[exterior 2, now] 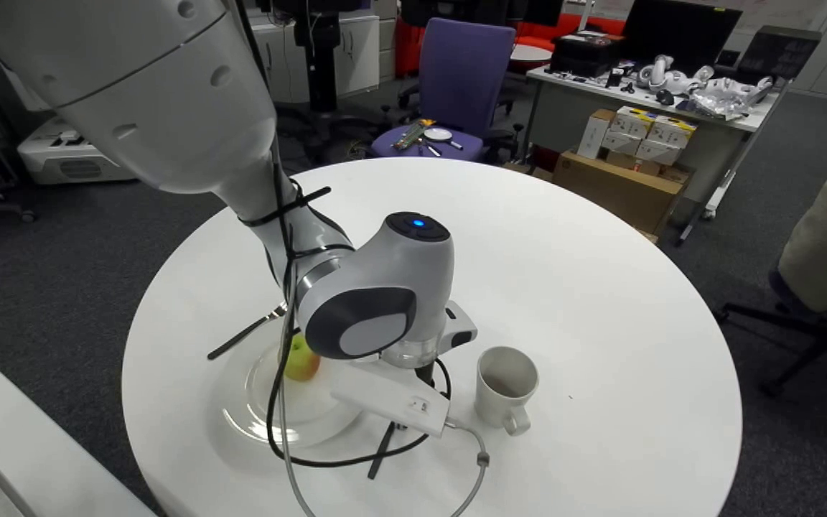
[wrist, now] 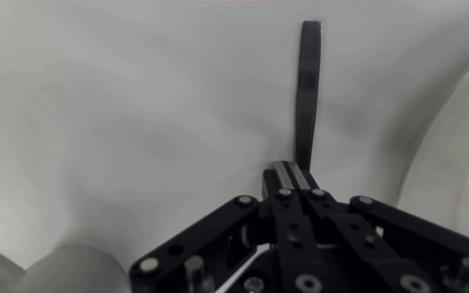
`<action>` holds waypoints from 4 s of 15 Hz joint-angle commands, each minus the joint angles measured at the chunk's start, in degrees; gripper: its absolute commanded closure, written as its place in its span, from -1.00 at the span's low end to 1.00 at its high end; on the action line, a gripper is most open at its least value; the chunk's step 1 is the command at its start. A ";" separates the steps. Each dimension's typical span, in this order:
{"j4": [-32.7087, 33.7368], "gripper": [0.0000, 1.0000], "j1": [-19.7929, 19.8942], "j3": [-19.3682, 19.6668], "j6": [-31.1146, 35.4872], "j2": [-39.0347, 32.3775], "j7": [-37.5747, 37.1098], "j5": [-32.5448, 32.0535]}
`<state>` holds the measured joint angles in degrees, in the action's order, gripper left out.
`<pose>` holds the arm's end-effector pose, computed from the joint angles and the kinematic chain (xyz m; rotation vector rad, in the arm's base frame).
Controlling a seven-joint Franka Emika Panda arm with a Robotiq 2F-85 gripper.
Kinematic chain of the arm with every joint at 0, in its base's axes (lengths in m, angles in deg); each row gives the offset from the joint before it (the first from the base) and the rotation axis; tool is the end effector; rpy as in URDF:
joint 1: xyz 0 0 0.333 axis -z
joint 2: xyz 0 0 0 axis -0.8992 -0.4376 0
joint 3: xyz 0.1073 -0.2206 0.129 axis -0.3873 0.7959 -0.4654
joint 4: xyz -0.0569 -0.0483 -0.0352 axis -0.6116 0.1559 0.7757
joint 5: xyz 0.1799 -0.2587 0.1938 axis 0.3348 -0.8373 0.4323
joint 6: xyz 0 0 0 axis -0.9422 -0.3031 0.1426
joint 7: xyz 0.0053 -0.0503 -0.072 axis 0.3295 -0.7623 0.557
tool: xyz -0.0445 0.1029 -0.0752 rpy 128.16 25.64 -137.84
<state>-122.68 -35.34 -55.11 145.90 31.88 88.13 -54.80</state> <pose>0.4146 -0.2930 0.0913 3.0900 0.2576 -0.1465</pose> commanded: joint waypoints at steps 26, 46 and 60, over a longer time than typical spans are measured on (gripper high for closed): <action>-2.60 1.00 -2.75 3.11 3.18 -0.64 -9.94 -1.03; -9.21 1.00 -0.17 3.00 10.59 1.49 -9.02 -0.34; -13.95 1.00 13.41 -7.85 18.53 3.40 -7.52 0.11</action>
<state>-134.11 -25.22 -60.33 163.47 35.34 79.09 -55.20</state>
